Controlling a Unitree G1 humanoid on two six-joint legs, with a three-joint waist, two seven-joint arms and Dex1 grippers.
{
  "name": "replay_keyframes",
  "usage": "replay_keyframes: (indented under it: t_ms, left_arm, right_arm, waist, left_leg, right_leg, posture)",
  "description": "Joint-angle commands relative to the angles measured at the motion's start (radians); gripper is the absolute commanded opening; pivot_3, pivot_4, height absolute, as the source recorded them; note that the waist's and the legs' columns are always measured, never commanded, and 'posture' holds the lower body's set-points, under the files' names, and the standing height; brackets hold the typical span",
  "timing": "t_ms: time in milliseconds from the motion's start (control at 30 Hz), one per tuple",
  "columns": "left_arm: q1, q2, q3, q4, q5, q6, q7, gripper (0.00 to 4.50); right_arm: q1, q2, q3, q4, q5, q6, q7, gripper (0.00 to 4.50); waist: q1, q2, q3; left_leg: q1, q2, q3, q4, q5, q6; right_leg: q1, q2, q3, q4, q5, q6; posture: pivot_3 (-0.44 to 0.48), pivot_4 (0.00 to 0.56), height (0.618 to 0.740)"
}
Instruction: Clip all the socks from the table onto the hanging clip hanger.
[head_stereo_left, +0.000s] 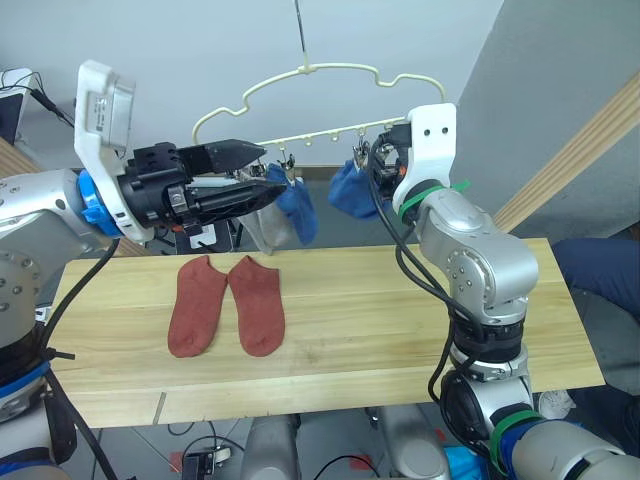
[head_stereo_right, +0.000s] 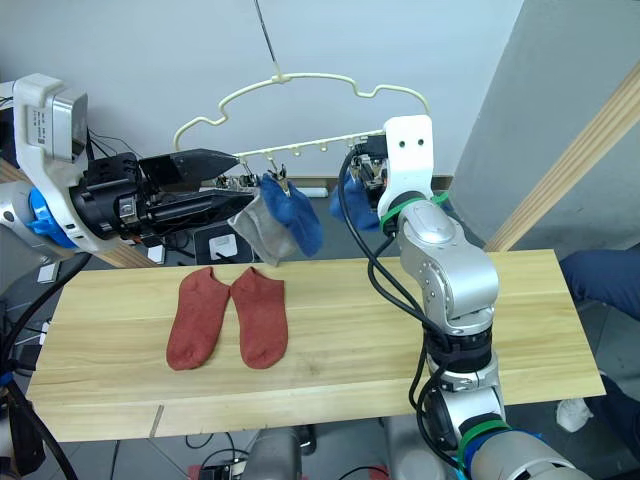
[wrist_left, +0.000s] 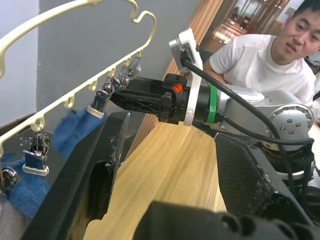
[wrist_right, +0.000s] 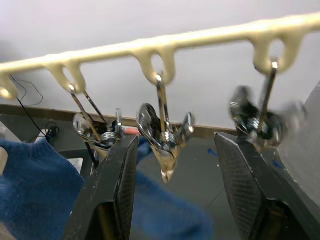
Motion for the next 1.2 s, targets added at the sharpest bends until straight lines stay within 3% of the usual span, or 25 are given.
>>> replay_keyframes:
  t_ms: [33, 1200]
  left_arm:
    - [0.002, 0.016, 0.034, -0.036, -0.023, 0.0, 0.009, 3.14]
    - [0.034, 0.016, 0.043, -0.063, -0.027, -0.006, 0.046, 3.14]
  right_arm:
    - [-0.031, 0.01, -0.006, 0.001, -0.007, -0.044, -0.004, 2.47]
    - [-0.087, 0.024, -0.02, 0.107, -0.013, -0.093, -0.015, 2.47]
  waist:
    - [0.004, 0.0, 0.0]
    - [0.025, 0.0, 0.0]
  left_leg:
    - [0.0, 0.0, 0.0, 0.0, 0.0, 0.0]
    - [0.0, 0.0, -0.001, 0.0, 0.0, 0.0]
  right_leg:
    - [0.0, 0.0, 0.0, 0.0, 0.0, 0.0]
    - [0.0, 0.0, -0.001, 0.0, 0.0, 0.0]
  posture:
    - [-0.117, 0.331, 0.74]
    - [-0.092, 0.328, 0.74]
